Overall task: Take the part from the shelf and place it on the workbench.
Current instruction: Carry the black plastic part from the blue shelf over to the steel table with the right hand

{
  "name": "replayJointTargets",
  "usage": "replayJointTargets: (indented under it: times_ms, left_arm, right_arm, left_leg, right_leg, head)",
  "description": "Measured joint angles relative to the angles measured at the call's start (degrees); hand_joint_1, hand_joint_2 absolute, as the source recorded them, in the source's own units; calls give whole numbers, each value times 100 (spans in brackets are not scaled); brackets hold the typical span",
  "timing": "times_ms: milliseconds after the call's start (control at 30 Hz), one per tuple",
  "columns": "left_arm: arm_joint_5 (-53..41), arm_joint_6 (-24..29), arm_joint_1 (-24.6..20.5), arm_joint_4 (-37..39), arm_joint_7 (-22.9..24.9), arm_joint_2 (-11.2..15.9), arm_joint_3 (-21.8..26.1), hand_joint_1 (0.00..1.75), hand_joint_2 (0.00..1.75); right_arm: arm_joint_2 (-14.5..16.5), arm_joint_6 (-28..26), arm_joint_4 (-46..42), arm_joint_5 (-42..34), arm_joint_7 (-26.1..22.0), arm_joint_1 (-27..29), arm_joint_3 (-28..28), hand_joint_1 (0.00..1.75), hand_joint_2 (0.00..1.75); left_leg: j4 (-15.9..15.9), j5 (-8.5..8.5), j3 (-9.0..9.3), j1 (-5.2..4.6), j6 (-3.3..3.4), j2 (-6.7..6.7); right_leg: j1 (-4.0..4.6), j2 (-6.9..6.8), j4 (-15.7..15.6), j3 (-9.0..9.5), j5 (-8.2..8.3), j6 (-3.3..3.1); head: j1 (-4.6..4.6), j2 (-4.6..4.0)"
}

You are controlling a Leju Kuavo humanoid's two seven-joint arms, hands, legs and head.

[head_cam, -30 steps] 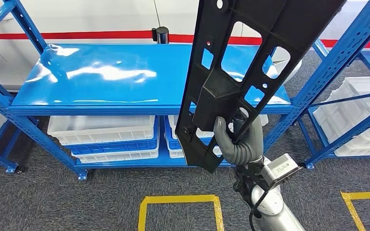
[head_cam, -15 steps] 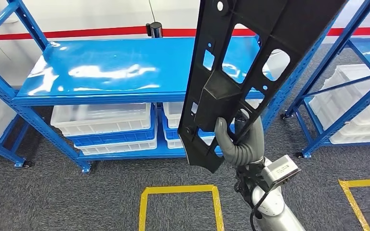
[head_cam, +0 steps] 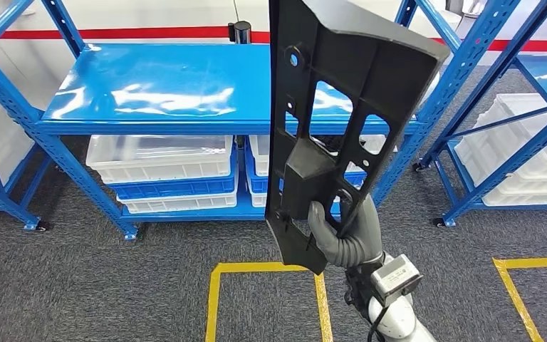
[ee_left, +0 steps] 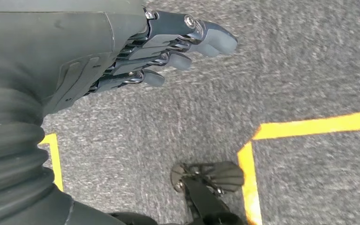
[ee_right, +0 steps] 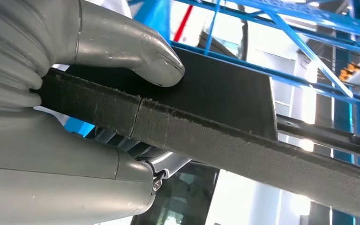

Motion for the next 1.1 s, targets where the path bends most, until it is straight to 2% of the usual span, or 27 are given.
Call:
replayJointTargets:
  times_ms: [67, 100, 133, 167, 200, 267, 300, 333, 400, 433, 467, 500, 567, 600, 633, 667, 733, 767, 800, 833, 933, 967, 1000, 1067, 1100]
  left_arm:
    - [-2, -1, 3, 0, 4, 3, 12, 0, 175]
    - [-4, -1, 6, 0, 6, 3, 16, 0, 175]
    - [-7, -2, 8, 0, 8, 2, 20, 0, 175]
    - [-9, -4, 11, 0, 9, 1, 23, 0, 175]
    - [-11, -6, 11, 0, 9, -1, 26, 0, 175]
    - [-12, -8, 10, 0, 9, -4, 28, 0, 175]
    - [-13, -8, 11, 0, 10, -5, 28, 0, 175]
    - [-14, -9, 12, 0, 10, -6, 28, 0, 175]
    - [-17, -9, 20, 0, 11, -5, 31, 0, 175]
    - [-18, -9, 23, 1, 11, -3, 32, 0, 175]
    - [-18, -8, 28, 1, 11, -2, 33, 0, 175]
    - [-18, -8, 31, 2, 11, -1, 35, 0, 175]
    - [-22, -8, 33, 2, 9, -1, 37, 0, 175]
    - [-31, -8, 33, 2, 7, -1, 39, 0, 175]
    - [-43, -8, 33, 2, 4, -1, 40, 0, 175]
    - [-55, -8, 32, 1, 2, -1, 42, 0, 175]
    - [-70, -9, 23, 0, 0, -2, 45, 0, 175]
    - [-74, -10, 16, 0, 0, -4, 47, 0, 175]
    - [-77, -12, 9, 0, 0, -8, 48, 0, 175]
    - [-84, -16, 5, 0, 0, -10, 50, 0, 175]
    - [-104, -26, 2, 0, 0, -9, 52, 0, 175]
    - [-109, -27, 1, -1, 0, -8, 52, 0, 175]
    - [-114, -29, 0, -1, 1, -7, 52, 0, 175]
    - [-127, -39, 0, -2, 2, -2, 54, 0, 175]
    - [-132, -48, 0, -2, 2, -2, 54, 0, 175]
  right_arm:
    - [-29, 0, 0, 30, -25, 88, -3, 175, 175]
    - [-39, 0, 0, 43, -34, 131, -4, 175, 175]
    - [-47, 0, 0, 51, -42, 164, -5, 175, 175]
    - [-52, 0, -1, 55, -48, 184, -7, 175, 175]
    - [-55, 1, -2, 56, -55, 196, -9, 175, 175]
    - [-56, 1, -7, 57, -65, 203, -17, 175, 175]
    - [-56, 2, -9, 57, -67, 210, -21, 175, 175]
    - [-57, 2, -11, 57, -68, 216, -25, 175, 175]
    - [-60, 2, -14, 57, -71, 227, -31, 175, 175]
    - [-60, 3, -15, 57, -72, 227, -33, 175, 175]
    - [-56, 4, -17, 57, -76, 229, -33, 175, 175]
    - [-50, 5, -18, 56, -83, 233, -33, 175, 175]
    - [-25, -21, -21, 56, -117, 252, -44, 175, 175]
    - [-3, -56, -25, 70, -140, 266, -54, 175, 175]
    - [26, -104, -33, 97, -166, 277, -65, 175, 175]
    - [58, -159, -48, 132, -190, 284, -74, 175, 175]
    - [117, -233, -109, 181, -228, 288, -84, 175, 175]
    - [140, -250, -149, 183, -243, 282, -87, 175, 175]
    - [161, -252, -187, 171, -258, 274, -91, 175, 175]
    - [178, -241, -219, 146, -276, 265, -93, 175, 175]
    - [207, -176, -277, 62, -331, 237, -103, 175, 175]
    - [213, -156, -290, 46, -345, 217, -110, 175, 175]
    - [218, -136, -300, 28, -359, 182, -118, 175, 175]
    - [228, -96, -308, -7, -374, 93, -128, 175, 175]
    - [231, -82, -308, -22, -375, 54, -131, 175, 175]
  left_leg:
    - [2, 101, -145, -9, 29, 5]
    - [3, 155, -221, -13, 27, 10]
    - [4, 209, -292, -15, 21, 16]
    - [5, 261, -358, -16, 11, 19]
    - [5, 315, -417, -16, -6, 20]
    - [5, 412, -493, -28, -56, 16]
    - [1, 456, -506, -34, -89, 14]
    - [-10, 499, -510, -36, -126, 15]
    - [-40, 569, -516, -23, -206, 16]
    - [-4, 508, -544, -15, -238, 16]
    - [120, 346, -594, -10, -262, 15]
    - [368, 91, -673, -4, -277, 14]
    - [1111, -438, -857, -1, -313, 13]
    - [1423, -565, -902, 3, -331, 12]
    - [1563, -574, -862, 10, -348, 13]
    - [1470, -491, -712, 24, -359, 14]
    - [769, -294, -162, 58, -378, 13]
    - [427, -235, 68, 60, -364, 1]
    - [190, -216, 203, 54, -345, -10]
    - [88, -222, 237, 35, -315, -21]
    - [51, -120, 122, 6, -162, -16]
    - [37, -73, 77, 10, -98, -9]
    - [25, -23, 19, 16, -46, -1]
    - [27, 71, -113, 8, 2, 9]
    - [28, 121, -181, 5, 3, 14]
  right_leg:
    - [-2, 0, 737, -247, -396, -29]
    - [-2, 0, 981, -288, -478, -6]
    - [-3, -1, 1044, -238, -467, 35]
    - [-3, -1, 871, -69, -375, 84]
    - [-2, -2, 515, 206, -266, 119]
    - [17, -3, -313, 802, -182, 110]
    - [31, -2, -583, 968, -185, 83]
    - [49, 1, -705, 1027, -198, 54]
    - [35, 4, -742, 957, -126, -17]
    - [17, 2, -753, 935, -76, -66]
    - [-7, -2, -771, 913, -18, -119]
    - [-25, -7, -780, 883, 38, -162]
    - [-5, -15, -766, 791, 128, -206]
    - [3, -17, -755, 739, 163, -207]
    - [7, -18, -739, 691, 191, -200]
    - [5, -17, -719, 650, 211, -189]
    - [1, -16, -657, 579, 230, -168]
    - [8, -15, -616, 544, 237, -145]
    - [17, -15, -581, 511, 250, -115]
    - [24, -13, -558, 474, 271, -74]
    - [4, -5, -510, 363, 291, 45]
    - [-1, -4, -390, 283, 192, 47]
    - [-4, -3, -157, 166, 23, 27]
    - [-7, -2, 548, -105, -388, -23]
    - [-8, -2, 863, -195, -521, -20]
  head:
    - [9, 0]
    - [10, 0]
    - [9, 0]
    - [8, 0]
    - [9, 0]
    - [0, 0]
    - [-6, 0]
    - [-3, 0]
    - [6, 0]
    - [10, 0]
    - [-3, 0]
    - [-14, 0]
    - [-33, 0]
    - [-34, 0]
    - [-36, 0]
    - [-38, 0]
    - [-39, 0]
    - [-37, 0]
    - [-33, 0]
    - [-32, 0]
    - [-19, 0]
    - [-5, 0]
    - [2, 0]
    - [20, 0]
    - [20, 0]
